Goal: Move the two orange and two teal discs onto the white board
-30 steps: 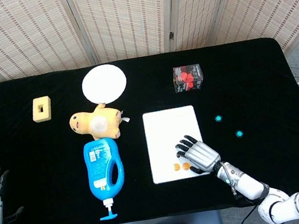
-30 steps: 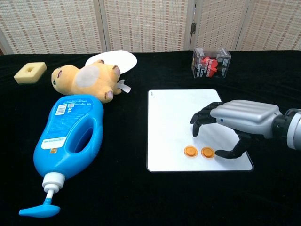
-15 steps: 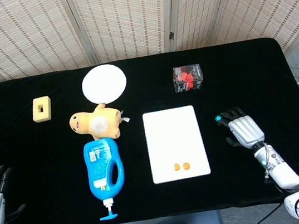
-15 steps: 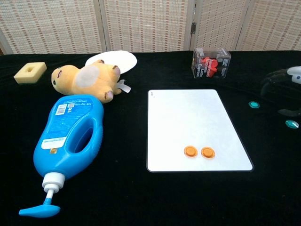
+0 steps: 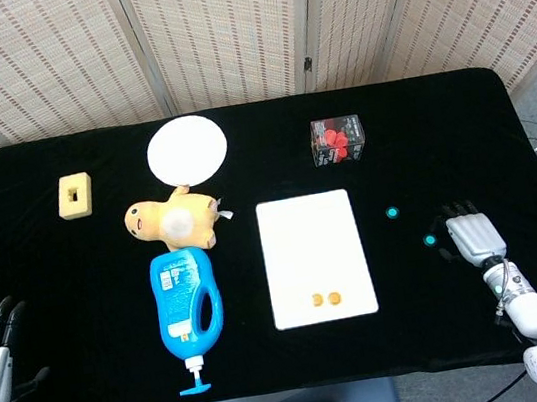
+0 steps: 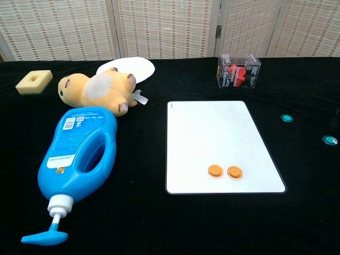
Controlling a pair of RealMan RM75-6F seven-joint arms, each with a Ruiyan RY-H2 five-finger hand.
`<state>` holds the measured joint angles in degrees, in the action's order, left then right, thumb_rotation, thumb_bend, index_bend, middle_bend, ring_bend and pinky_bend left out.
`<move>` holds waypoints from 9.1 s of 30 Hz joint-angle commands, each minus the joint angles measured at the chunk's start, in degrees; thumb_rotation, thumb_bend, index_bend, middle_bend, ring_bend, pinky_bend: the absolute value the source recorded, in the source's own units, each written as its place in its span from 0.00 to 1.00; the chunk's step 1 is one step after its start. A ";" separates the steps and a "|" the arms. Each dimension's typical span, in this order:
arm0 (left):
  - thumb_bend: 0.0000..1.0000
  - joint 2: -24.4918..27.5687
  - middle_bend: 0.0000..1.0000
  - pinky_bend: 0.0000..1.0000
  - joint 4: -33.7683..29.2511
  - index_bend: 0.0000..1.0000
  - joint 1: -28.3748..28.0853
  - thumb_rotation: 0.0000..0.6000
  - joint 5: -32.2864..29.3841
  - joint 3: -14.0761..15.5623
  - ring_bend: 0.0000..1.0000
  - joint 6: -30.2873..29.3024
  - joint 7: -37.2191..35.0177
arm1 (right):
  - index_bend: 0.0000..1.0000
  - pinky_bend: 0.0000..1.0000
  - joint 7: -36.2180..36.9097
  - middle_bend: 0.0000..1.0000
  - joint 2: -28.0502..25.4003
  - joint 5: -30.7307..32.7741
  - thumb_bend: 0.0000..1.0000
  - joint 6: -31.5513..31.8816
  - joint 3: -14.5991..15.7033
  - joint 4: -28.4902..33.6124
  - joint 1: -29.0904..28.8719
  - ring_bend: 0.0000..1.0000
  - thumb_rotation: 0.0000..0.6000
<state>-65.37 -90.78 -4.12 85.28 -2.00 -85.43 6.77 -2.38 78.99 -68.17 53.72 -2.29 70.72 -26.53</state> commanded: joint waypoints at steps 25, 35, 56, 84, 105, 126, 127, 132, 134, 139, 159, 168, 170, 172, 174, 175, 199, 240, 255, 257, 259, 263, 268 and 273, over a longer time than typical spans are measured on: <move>0.09 -0.16 0.00 0.00 0.20 0.00 0.22 1.00 -0.61 0.03 0.00 0.03 0.23 | 0.42 0.00 -0.46 0.16 4.63 -0.21 0.42 -4.64 -2.28 -5.72 -1.76 0.09 1.00; 0.09 -0.25 0.00 0.00 0.52 0.00 0.08 1.00 -0.81 0.01 0.00 0.38 0.15 | 0.46 0.00 -0.96 0.17 5.34 0.26 0.42 -5.06 -2.68 -6.81 -1.67 0.09 1.00; 0.09 -0.14 0.00 0.00 0.23 0.00 0.09 1.00 -0.70 -0.05 0.00 0.15 0.36 | 0.51 0.00 0.13 0.18 0.07 -6.23 0.42 -1.87 -3.51 6.01 -3.00 0.09 1.00; 0.09 -0.31 0.00 0.00 0.94 0.00 0.79 1.00 -0.38 0.21 0.00 -0.70 -0.99 | 0.49 0.00 -24.42 0.15 10.03 8.38 0.42 -10.53 -7.20 14.87 -20.89 0.08 1.00; 0.09 -0.61 0.00 0.00 1.48 0.00 0.75 1.00 -0.52 0.01 0.00 -0.59 -1.43 | 0.21 0.00 -24.69 0.13 10.74 11.46 0.42 -8.03 -5.54 13.11 -22.67 0.06 1.00; 0.09 -0.34 0.00 0.00 0.76 0.00 0.60 1.00 -0.02 0.12 0.00 -0.54 -0.82 | 0.34 0.00 -13.41 0.14 4.16 15.74 0.42 -7.80 -4.73 1.17 -14.86 0.07 1.00; 0.09 -0.31 0.00 0.00 0.68 0.00 0.59 1.00 0.02 0.11 0.00 -0.59 -0.66 | 0.35 0.00 -13.01 0.14 4.49 15.74 0.42 -8.13 -4.76 0.40 -14.80 0.07 1.00; 0.09 -0.10 0.00 0.00 0.09 0.00 0.67 1.00 0.11 0.14 0.00 -0.80 -0.22 | 0.35 0.00 -12.65 0.14 6.42 15.43 0.42 -9.70 -4.79 -3.57 -15.20 0.07 1.00; 0.09 -0.03 0.00 0.00 -0.07 0.00 0.71 1.00 0.07 0.19 0.00 -0.76 -0.08 | 0.36 0.00 -12.57 0.14 7.32 15.77 0.42 -10.36 -5.16 -5.08 -15.54 0.07 1.00; 0.09 0.09 0.00 0.00 -0.34 0.00 0.88 1.00 -0.28 0.15 0.00 -0.85 0.02 | 0.37 0.00 -12.74 0.14 8.87 16.48 0.42 -11.78 -5.75 -8.07 -16.23 0.07 1.00; 0.09 0.01 0.00 0.00 -0.08 0.00 0.66 1.00 -0.54 0.13 0.00 -0.27 0.37 | 0.40 0.00 -13.07 0.15 10.67 16.58 0.42 -13.11 -6.04 -11.78 -15.53 0.08 1.00; 0.09 0.00 0.00 0.00 -0.03 0.00 0.64 1.00 -0.60 0.11 0.00 -0.21 0.34 | 0.44 0.00 -13.60 0.15 11.50 16.93 0.43 -13.68 -6.54 -13.14 -15.77 0.08 1.00; 0.09 0.00 0.00 0.00 -0.03 0.00 0.63 1.00 -0.66 0.07 0.00 -0.21 0.33 | 0.44 0.00 -13.74 0.15 11.68 17.02 0.43 -13.85 -6.63 -13.41 -15.84 0.08 1.00; 0.09 0.00 0.00 0.00 0.00 0.00 0.59 1.00 -0.70 0.08 0.00 -0.11 0.36 | 0.45 0.00 -13.87 0.15 11.89 17.11 0.43 -13.97 -6.72 -13.68 -15.90 0.08 1.00; 0.09 0.01 0.00 0.00 0.03 0.00 0.53 1.00 -0.70 0.11 0.00 0.03 0.46 | 0.45 0.00 -14.01 0.15 12.04 17.18 0.43 -14.14 -6.76 -13.90 -15.96 0.08 1.00; 0.09 0.02 0.00 0.00 0.01 0.00 0.50 1.00 -0.74 0.11 0.00 0.09 0.52 | 0.45 0.00 -14.06 0.15 12.12 17.22 0.43 -14.22 -6.79 -14.00 -16.00 0.08 1.00; 0.09 0.10 0.00 0.00 -0.37 0.00 0.40 1.00 -0.01 -0.01 0.00 -0.58 0.44 | 0.47 0.00 -15.37 0.16 1.35 5.71 0.43 -4.72 -4.76 10.13 -12.77 0.08 1.00; 0.09 -0.63 0.00 0.00 1.72 0.00 1.05 1.00 -0.74 0.30 0.00 -0.34 -1.57 | 0.43 0.00 -26.64 0.15 9.48 8.07 0.43 -5.62 -2.54 13.58 -19.00 0.06 1.00; 0.09 -0.60 0.00 0.00 1.75 0.00 0.73 1.00 -0.41 0.04 0.00 -0.27 -2.29 | 0.32 0.00 -23.37 0.14 5.06 5.38 0.43 0.02 -3.30 16.89 -16.43 0.06 1.00; 0.09 -0.47 0.00 0.00 1.55 0.00 0.49 1.00 -0.24 -0.01 0.00 -0.05 -2.38 | 0.31 0.00 -21.71 0.14 2.32 4.56 0.43 2.55 -3.67 18.70 -14.77 0.07 1.00; 0.09 -0.37 0.00 0.00 1.21 0.00 0.25 1.00 -0.06 -0.12 0.00 0.04 -2.15 | 0.31 0.00 -19.98 0.14 -0.74 3.58 0.43 5.19 -3.77 20.63 -12.81 0.08 1.00; 0.09 -0.40 0.00 0.00 0.47 0.00 -0.03 1.00 0.26 -0.60 0.00 -0.53 -1.51 | 0.30 0.00 -15.73 0.14 -6.14 0.77 0.43 10.27 -3.13 23.32 -8.48 0.09 1.00; 0.09 -0.22 0.00 0.00 -0.59 0.00 -0.48 1.00 0.86 -0.89 0.00 -0.76 -0.94 | 0.15 0.00 -9.51 0.08 -11.19 -4.14 0.43 16.95 -1.32 24.28 -2.56 0.07 1.00; 0.09 0.13 0.00 0.00 -1.86 0.00 -0.67 1.00 1.51 -0.90 0.00 -1.12 -0.33 | 0.00 0.00 -2.77 0.00 -14.27 -8.72 0.43 22.83 1.46 23.72 3.68 0.00 1.00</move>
<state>-65.30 -92.54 -4.76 86.70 -2.90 -86.47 6.33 -7.58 66.17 -74.88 74.46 -2.27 94.55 -25.24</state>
